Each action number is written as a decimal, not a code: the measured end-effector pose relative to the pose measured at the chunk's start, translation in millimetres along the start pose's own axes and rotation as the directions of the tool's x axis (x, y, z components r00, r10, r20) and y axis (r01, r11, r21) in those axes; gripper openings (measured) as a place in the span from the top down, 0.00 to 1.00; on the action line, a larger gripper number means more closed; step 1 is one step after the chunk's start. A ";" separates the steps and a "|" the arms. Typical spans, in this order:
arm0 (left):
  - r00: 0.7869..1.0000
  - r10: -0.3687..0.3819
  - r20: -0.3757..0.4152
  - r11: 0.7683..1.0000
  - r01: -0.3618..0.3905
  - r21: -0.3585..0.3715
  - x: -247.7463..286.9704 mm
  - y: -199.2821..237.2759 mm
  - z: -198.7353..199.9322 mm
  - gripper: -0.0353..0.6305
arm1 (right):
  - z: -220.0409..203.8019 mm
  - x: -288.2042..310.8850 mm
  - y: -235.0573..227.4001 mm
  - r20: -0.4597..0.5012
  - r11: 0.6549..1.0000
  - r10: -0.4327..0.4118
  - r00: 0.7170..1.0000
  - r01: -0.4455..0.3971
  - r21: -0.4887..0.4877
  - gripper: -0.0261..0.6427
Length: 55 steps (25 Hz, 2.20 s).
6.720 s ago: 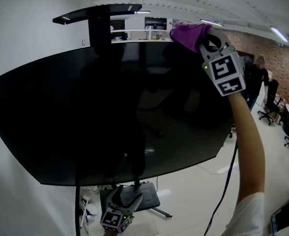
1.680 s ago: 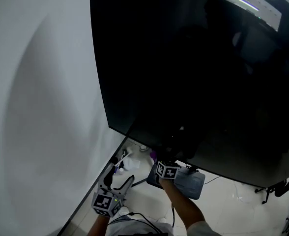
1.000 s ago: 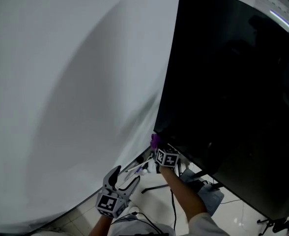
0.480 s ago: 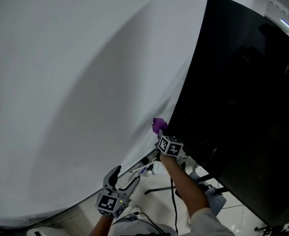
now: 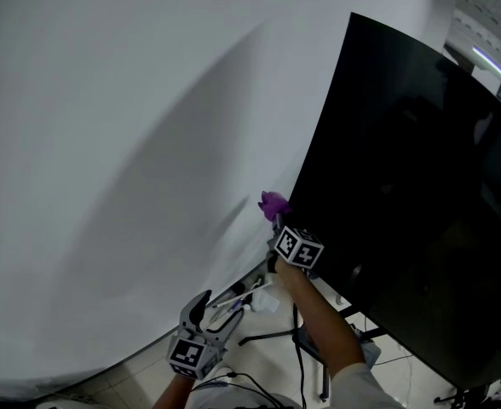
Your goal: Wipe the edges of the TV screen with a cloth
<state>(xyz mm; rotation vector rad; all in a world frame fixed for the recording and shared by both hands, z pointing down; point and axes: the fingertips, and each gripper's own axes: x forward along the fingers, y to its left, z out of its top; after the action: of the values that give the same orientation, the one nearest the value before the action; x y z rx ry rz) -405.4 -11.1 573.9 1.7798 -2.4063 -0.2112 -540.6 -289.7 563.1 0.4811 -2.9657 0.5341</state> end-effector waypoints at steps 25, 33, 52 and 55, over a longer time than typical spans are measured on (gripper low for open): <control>0.996 0.036 0.080 0.999 -0.035 -0.008 -57.7 -25.5 28.1 0.44 | 314.0 -63.0 119.2 0.421 0.981 0.108 0.901 -0.165 0.100 0.89; 0.992 0.090 0.091 0.996 -0.090 -0.005 -75.1 -2.6 20.8 0.44 | 420.5 -83.3 154.8 0.514 0.982 0.123 0.849 -0.180 0.062 0.90; 0.996 -0.057 0.069 0.998 0.055 0.024 -52.5 -84.3 4.6 0.44 | 509.9 -255.4 123.4 0.669 0.979 0.137 0.730 -0.202 0.020 0.89; 0.991 -0.119 0.062 0.993 0.120 -0.007 -34.4 -91.7 16.9 0.44 | 511.1 -268.3 116.0 0.675 0.983 0.128 0.726 -0.183 0.011 0.89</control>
<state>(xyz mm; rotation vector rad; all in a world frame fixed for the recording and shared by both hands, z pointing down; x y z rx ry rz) -312.9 -4.3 538.3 1.9429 -2.3359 -0.2955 -340.5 -289.4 9.3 0.5229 -3.7291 0.5913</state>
